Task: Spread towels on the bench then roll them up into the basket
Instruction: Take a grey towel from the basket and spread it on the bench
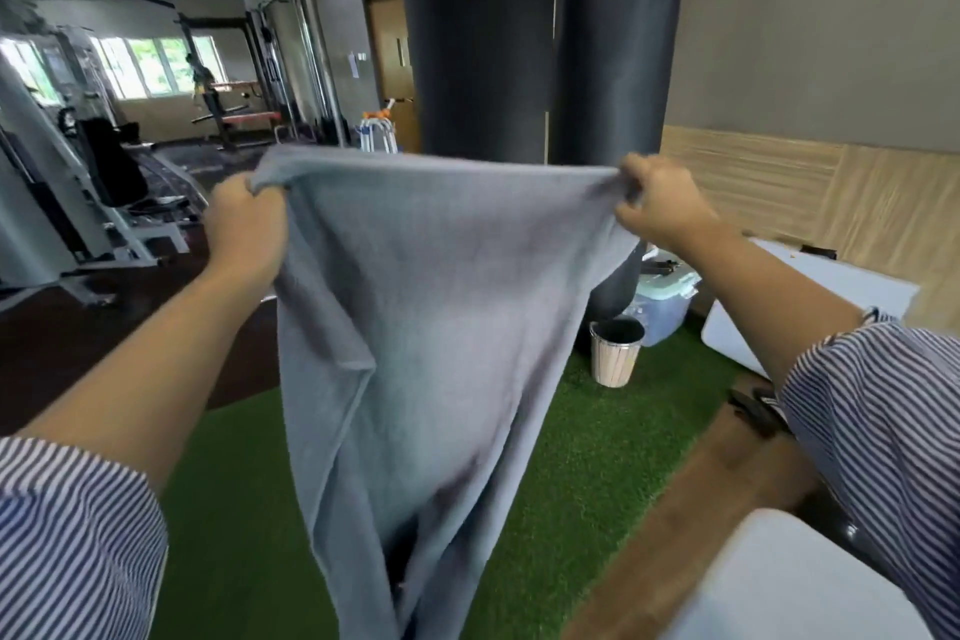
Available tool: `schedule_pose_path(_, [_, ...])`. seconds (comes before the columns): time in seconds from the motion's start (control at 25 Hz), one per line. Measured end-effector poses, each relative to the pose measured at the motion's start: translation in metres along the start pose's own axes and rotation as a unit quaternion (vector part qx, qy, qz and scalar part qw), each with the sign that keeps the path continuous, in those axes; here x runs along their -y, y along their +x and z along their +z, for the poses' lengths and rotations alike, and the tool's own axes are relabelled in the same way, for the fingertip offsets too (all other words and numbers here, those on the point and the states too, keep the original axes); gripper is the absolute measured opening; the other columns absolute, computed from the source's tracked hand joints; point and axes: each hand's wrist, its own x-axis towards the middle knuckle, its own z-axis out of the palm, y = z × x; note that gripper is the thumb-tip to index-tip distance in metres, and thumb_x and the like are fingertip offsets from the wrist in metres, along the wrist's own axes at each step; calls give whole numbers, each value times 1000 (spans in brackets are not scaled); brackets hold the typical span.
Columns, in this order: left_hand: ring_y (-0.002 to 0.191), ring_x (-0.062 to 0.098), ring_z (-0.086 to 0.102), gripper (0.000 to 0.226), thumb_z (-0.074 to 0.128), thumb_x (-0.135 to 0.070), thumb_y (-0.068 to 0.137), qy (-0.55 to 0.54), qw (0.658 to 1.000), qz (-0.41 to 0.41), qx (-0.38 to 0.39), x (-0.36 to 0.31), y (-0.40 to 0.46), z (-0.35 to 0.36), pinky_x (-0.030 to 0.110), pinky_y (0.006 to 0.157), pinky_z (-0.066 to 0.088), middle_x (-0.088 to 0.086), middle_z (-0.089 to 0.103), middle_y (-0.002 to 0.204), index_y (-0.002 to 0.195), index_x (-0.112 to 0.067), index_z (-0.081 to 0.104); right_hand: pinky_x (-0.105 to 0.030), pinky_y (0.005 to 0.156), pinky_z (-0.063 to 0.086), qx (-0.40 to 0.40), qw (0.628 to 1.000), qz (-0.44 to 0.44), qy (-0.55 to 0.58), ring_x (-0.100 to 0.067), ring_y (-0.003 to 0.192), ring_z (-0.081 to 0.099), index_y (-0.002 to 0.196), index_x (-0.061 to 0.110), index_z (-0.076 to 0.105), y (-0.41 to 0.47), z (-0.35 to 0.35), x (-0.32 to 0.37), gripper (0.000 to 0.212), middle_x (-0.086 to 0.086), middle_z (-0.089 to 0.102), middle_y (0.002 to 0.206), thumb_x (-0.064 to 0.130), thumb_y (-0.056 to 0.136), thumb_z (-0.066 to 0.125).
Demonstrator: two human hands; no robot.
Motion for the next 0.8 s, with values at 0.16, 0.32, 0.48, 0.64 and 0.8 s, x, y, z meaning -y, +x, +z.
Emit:
schedule_pose_path(0.16, [79, 31, 52, 36, 36, -33, 71, 103, 984, 5, 148, 56, -98, -3, 38, 66, 33, 17, 56, 76, 76, -4, 58, -40, 82, 49, 183, 961, 99, -181, -38, 99, 58, 109, 2, 63, -95, 24, -44, 30, -23, 61, 109, -1, 85, 45])
schedule_pose_path(0.32, [67, 28, 51, 21, 50, -16, 85, 144, 957, -37, 249, 95, -163, -10, 37, 56, 33, 14, 55, 65, 69, -6, 57, -47, 91, 44, 173, 944, 208, -191, -39, 107, 53, 112, 5, 58, -152, 37, -61, 26, -17, 45, 122, 6, 89, 47])
schedule_pose_path(0.48, [60, 24, 46, 25, 57, -25, 83, 124, 949, -74, 281, 107, -184, -6, 32, 52, 32, 11, 54, 60, 69, -4, 60, -39, 80, 52, 190, 923, 311, -127, -35, 99, 61, 111, 2, 59, -160, 46, -69, 28, -20, 64, 105, 1, 86, 48])
schedule_pose_path(0.64, [53, 20, 44, 24, 67, -23, 82, 157, 946, -81, 271, 123, -181, 6, 26, 51, 33, 8, 54, 57, 66, -9, 56, -37, 65, 57, 229, 894, 385, -31, -32, 80, 67, 94, 0, 59, -156, 79, -78, 16, -17, 66, 74, -3, 83, 49])
schedule_pose_path(0.8, [54, 20, 44, 25, 64, -30, 84, 175, 935, -83, 298, 154, -168, 21, 31, 56, 37, 3, 51, 59, 69, -16, 49, -34, 73, 47, 179, 886, 424, 61, -37, 96, 61, 116, 1, 57, -141, 123, -75, 31, -22, 63, 107, 0, 93, 38])
